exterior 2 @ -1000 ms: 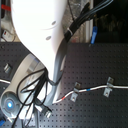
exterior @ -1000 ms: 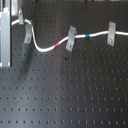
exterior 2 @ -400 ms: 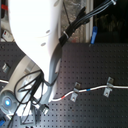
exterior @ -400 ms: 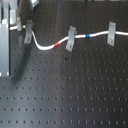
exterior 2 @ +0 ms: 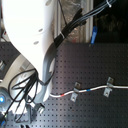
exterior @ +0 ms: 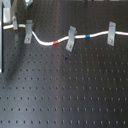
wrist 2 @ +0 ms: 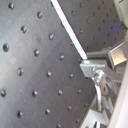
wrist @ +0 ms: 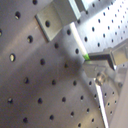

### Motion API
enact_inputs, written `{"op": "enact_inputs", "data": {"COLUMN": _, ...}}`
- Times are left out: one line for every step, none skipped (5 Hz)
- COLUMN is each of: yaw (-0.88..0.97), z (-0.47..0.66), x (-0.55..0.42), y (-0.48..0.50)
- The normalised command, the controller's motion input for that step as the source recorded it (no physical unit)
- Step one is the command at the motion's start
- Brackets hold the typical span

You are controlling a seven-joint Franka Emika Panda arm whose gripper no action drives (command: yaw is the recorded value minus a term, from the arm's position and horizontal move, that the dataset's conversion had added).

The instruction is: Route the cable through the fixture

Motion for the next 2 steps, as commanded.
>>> {"op": "enact_inputs", "data": {"yaw": 0.0, "z": 0.0, "x": 0.005, "y": -0.055}}
{"op": "enact_inputs", "data": {"yaw": 0.0, "z": 0.0, "x": -0.007, "y": -0.016}}
